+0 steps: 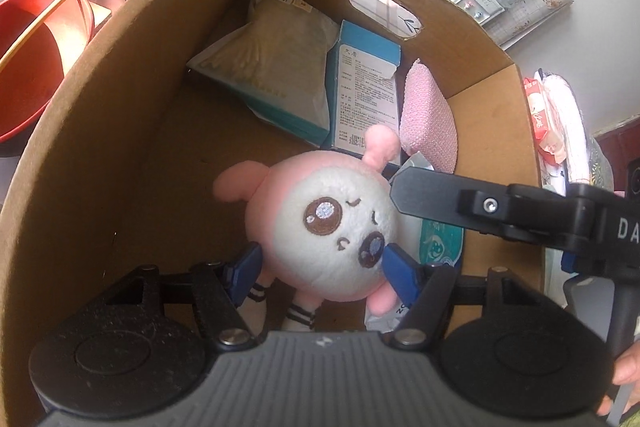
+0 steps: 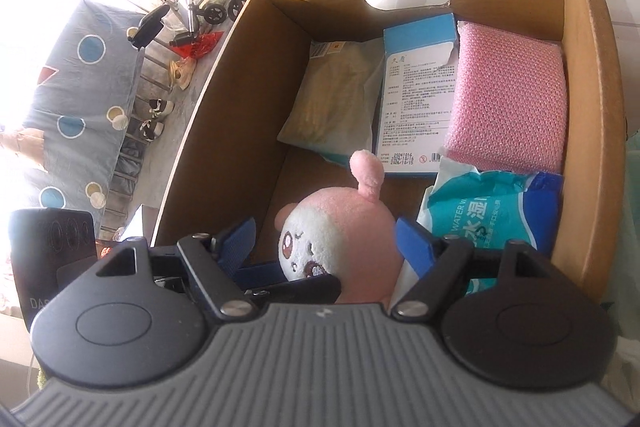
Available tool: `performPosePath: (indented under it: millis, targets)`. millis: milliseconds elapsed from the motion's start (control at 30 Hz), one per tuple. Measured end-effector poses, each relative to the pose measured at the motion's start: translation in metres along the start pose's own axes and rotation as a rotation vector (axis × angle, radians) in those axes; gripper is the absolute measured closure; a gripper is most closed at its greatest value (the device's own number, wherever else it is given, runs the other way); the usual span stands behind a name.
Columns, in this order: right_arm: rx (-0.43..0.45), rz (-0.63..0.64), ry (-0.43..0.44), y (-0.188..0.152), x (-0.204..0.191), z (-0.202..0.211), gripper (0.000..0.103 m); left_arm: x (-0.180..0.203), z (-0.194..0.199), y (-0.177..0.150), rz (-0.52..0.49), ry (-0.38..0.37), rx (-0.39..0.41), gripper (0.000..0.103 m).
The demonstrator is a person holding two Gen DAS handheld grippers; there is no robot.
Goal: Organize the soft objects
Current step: 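Lower the plush toy into the box and open the right gripper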
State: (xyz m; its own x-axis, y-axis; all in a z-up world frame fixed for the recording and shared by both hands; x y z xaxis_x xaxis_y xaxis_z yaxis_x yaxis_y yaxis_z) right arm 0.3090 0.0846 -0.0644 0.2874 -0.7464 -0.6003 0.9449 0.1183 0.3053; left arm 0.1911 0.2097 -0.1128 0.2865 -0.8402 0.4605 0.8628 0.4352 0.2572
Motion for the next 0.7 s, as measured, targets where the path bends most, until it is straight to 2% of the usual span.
performPosePath:
  millis: [100, 200, 433, 600, 700]
  targets:
    - [0.037, -0.008, 0.038, -0.001, -0.001, 0.012, 0.025, 0.002, 0.006, -0.001, -0.004, 0.024, 0.022, 0.035]
    - [0.100, 0.000, 0.074, -0.004, -0.004, 0.033, 0.025, 0.007, 0.014, -0.005, -0.005, 0.021, 0.033, 0.029]
    - [0.254, -0.017, 0.136, -0.021, 0.007, 0.096, 0.025, 0.031, 0.038, -0.015, -0.037, 0.030, 0.124, 0.022]
    - [0.398, -0.073, 0.135, -0.042, 0.044, 0.152, 0.025, 0.057, 0.054, -0.021, -0.074, 0.038, 0.210, 0.022]
    - [0.480, -0.125, 0.118, -0.056, 0.075, 0.184, 0.025, 0.083, 0.061, -0.022, -0.138, 0.047, 0.251, 0.022]
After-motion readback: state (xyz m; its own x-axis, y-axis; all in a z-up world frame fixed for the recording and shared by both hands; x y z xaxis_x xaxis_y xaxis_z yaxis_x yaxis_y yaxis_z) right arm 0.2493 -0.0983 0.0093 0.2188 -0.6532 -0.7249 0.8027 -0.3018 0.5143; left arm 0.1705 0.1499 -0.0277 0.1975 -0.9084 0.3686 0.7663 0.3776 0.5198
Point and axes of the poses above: each gripper's, at about its wrist camera, not at the fingertips, and z roughly against the way its jaws point, x to its right, y to its top, the point moved 6 cm from there along -z, roughly the way its jaws point, and after that the axes turned 1 degree about x, right-handed, at the moved point
